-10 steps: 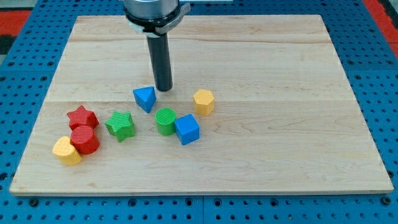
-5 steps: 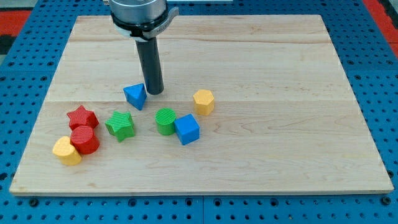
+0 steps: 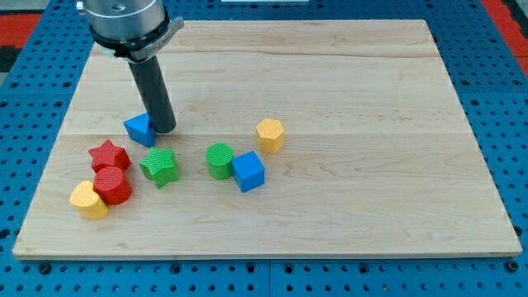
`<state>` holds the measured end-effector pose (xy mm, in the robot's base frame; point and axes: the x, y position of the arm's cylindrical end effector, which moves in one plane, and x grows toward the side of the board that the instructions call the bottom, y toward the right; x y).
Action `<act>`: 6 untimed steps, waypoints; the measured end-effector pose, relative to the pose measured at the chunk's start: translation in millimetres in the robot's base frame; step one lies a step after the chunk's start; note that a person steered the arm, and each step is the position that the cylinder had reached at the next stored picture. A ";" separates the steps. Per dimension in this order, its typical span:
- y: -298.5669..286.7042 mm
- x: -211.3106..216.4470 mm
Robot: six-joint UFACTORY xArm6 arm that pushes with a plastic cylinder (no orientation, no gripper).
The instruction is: Slide blue triangle into group of blocks
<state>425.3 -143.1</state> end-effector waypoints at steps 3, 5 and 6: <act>-9.4 2.1; -10.0 19.4; 29.0 -15.6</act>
